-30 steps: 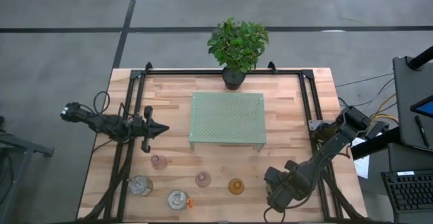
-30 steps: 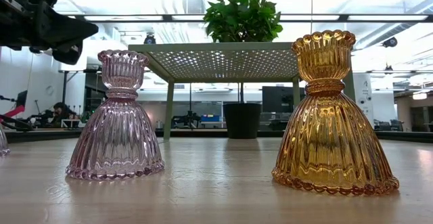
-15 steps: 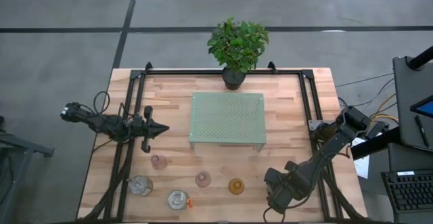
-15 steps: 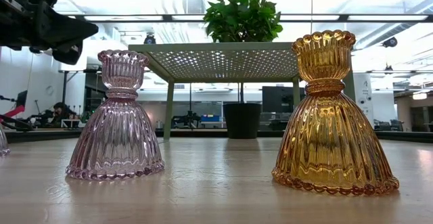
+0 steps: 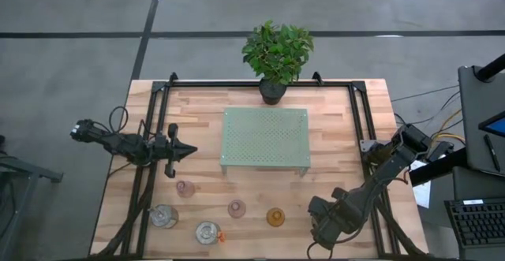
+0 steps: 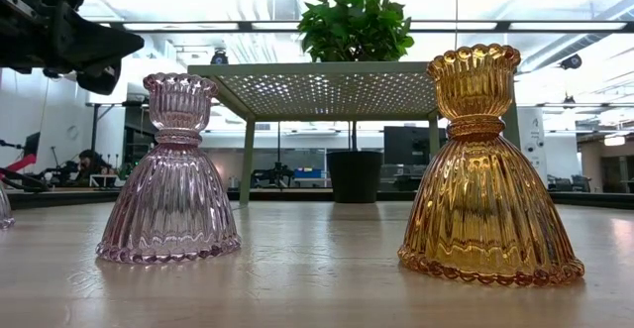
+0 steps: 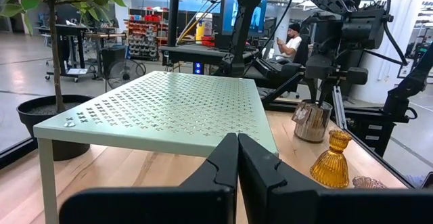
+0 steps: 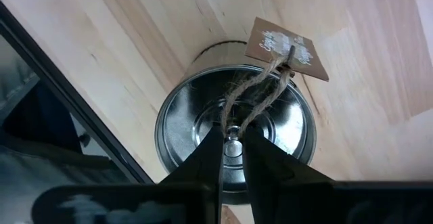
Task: Pick & Place candle stick holders
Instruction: Put the right silver candle on the shelf
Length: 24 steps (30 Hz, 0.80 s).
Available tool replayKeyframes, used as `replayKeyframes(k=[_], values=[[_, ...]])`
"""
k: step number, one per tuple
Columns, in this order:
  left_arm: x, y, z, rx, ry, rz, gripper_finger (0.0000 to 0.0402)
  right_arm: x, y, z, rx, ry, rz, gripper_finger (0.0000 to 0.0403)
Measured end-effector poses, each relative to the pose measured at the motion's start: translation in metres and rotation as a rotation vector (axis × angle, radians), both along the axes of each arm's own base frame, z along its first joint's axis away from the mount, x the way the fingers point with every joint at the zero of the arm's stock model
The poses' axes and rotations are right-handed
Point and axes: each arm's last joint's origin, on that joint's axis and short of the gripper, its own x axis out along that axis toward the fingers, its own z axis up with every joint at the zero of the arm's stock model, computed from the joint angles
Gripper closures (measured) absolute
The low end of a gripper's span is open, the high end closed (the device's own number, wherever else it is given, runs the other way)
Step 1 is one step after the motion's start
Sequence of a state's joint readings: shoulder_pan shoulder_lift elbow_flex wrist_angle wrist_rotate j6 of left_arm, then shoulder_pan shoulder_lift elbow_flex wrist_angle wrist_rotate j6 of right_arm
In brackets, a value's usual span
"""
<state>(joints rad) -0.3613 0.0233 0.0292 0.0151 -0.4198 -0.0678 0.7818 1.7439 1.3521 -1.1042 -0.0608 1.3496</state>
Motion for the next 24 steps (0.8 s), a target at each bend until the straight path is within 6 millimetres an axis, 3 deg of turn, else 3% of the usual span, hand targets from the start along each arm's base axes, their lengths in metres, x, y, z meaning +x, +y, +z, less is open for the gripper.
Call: replayKeyframes(k=[9, 24], values=[[0.0, 0.0, 0.0, 0.0, 0.0, 0.0, 0.0392, 0.0, -0.008, 0.013, 0.04, -0.024, 0.007, 0.037], [0.0, 0.0, 0.0, 0.0, 0.0, 0.0, 0.0392, -0.01, -0.062, 0.079, 0.205, -0.182, -0.085, 0.037]])
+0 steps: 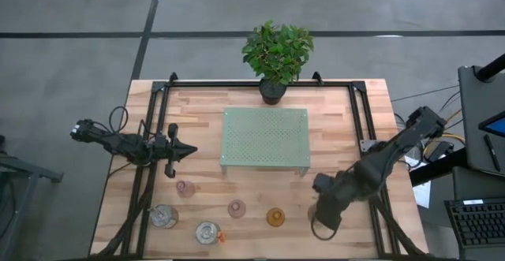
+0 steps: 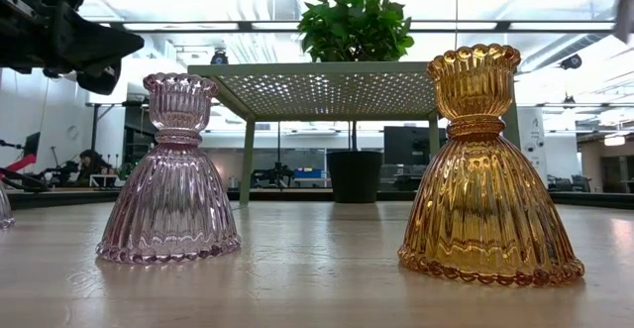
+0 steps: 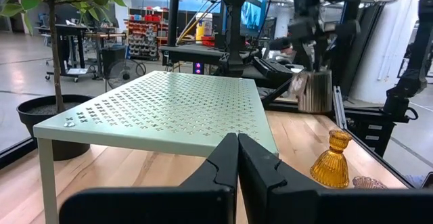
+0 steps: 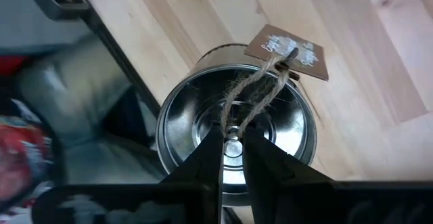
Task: Pick & Place candle stick holders
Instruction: Put the right silver candle on the shelf
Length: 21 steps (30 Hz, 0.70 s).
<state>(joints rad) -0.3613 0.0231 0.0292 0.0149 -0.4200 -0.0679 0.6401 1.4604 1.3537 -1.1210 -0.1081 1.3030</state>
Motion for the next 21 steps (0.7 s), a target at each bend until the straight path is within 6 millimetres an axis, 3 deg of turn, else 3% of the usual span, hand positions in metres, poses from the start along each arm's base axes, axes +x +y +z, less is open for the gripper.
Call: replayKeyframes(k=[12, 21], values=[[0.0, 0.0, 0.0, 0.0, 0.0, 0.0, 0.0392, -0.022, -0.054, 0.048, 0.09, -0.199, -0.089, 0.037], [0.0, 0.0, 0.0, 0.0, 0.0, 0.0, 0.0392, -0.02, -0.091, 0.059, 0.042, -0.295, -0.156, 0.037]])
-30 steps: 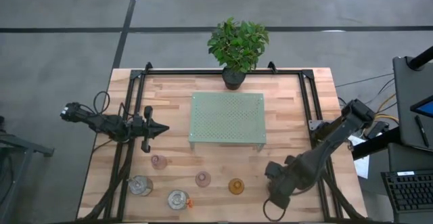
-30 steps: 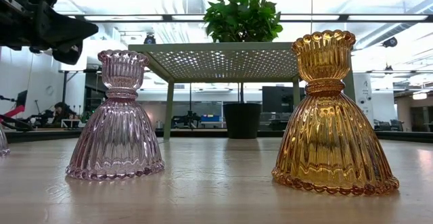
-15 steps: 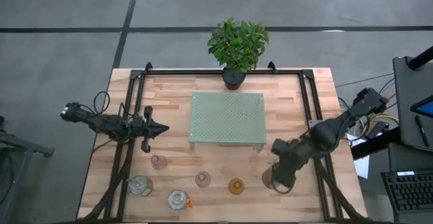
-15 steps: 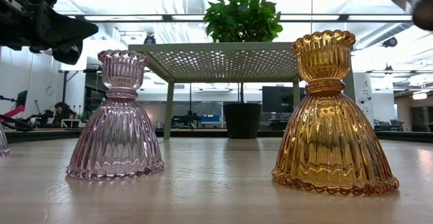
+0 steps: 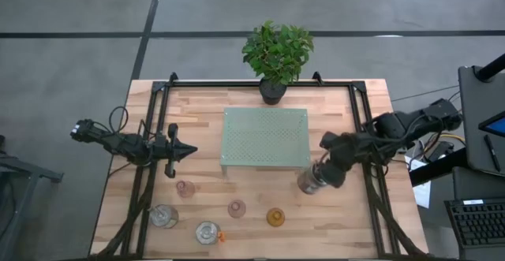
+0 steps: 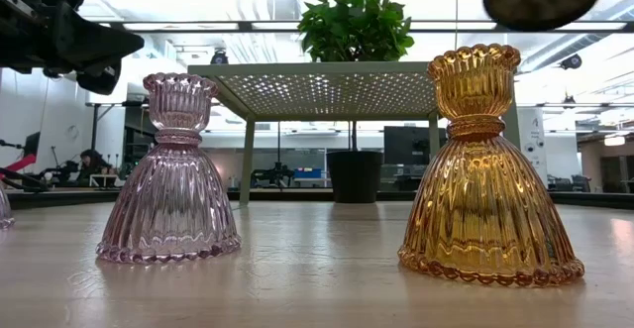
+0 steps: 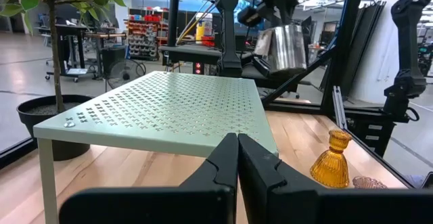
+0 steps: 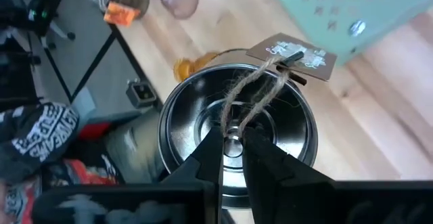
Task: Pick & Place candle stick holders
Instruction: Put the right silver candle on the shelf
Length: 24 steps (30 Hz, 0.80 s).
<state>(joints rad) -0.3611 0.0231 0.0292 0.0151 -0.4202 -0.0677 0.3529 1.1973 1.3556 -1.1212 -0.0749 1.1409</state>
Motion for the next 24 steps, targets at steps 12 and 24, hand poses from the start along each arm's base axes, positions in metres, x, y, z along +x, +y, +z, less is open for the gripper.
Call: replayKeyframes(k=[12, 24], values=[[0.0, 0.0, 0.0, 0.0, 0.0, 0.0, 0.0392, 0.021, -0.047, 0.023, -0.166, -0.021, -0.083, 0.037], [0.0, 0.0, 0.0, 0.0, 0.0, 0.0, 0.0392, 0.073, -0.097, 0.021, -0.308, 0.099, -0.074, 0.037]])
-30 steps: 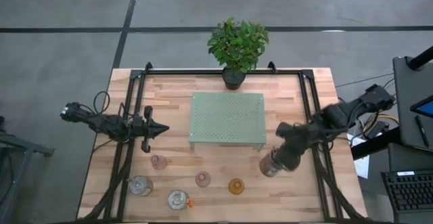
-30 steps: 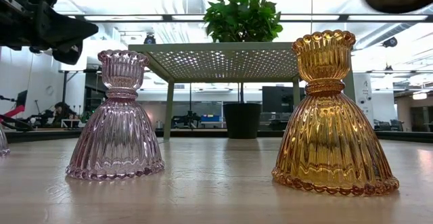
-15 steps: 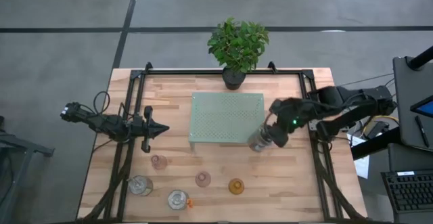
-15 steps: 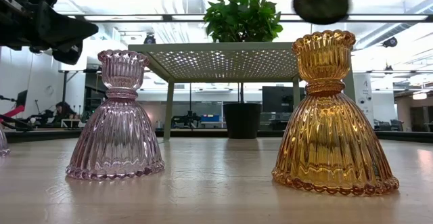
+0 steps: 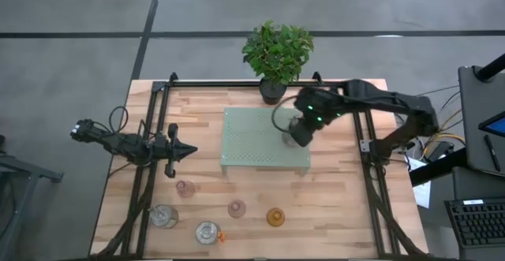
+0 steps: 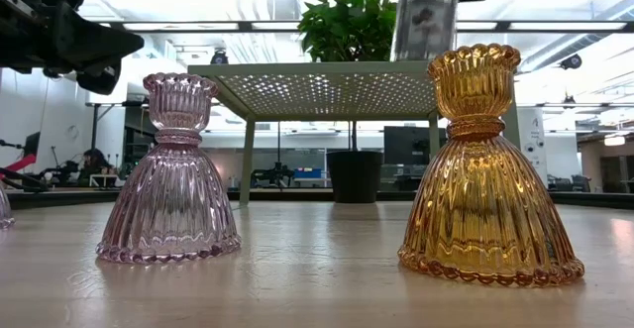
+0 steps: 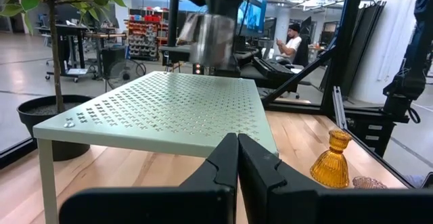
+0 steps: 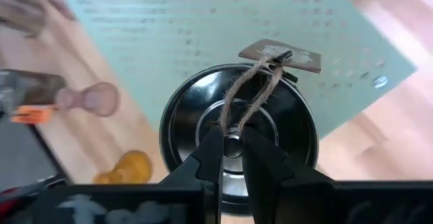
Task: Pick & Place candle stick holders
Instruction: Put the right silver candle on the shelf
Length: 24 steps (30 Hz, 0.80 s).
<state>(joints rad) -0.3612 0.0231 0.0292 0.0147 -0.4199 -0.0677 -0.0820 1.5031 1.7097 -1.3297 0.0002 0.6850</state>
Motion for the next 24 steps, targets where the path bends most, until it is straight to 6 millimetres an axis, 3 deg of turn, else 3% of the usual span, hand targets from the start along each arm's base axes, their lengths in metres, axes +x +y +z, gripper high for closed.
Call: replayKeyframes(k=[10, 19, 24], values=[[0.0, 0.0, 0.0, 0.0, 0.0, 0.0, 0.0392, 0.028, -0.037, -0.008, -0.032, 0.134, 0.011, 0.037], [0.0, 0.0, 0.0, 0.0, 0.0, 0.0, 0.0392, 0.025, -0.063, -0.005, -0.037, 0.165, -0.027, 0.037], [0.0, 0.0, 0.0, 0.0, 0.0, 0.0, 0.0392, 0.023, -0.067, -0.009, -0.025, 0.183, -0.04, 0.037]])
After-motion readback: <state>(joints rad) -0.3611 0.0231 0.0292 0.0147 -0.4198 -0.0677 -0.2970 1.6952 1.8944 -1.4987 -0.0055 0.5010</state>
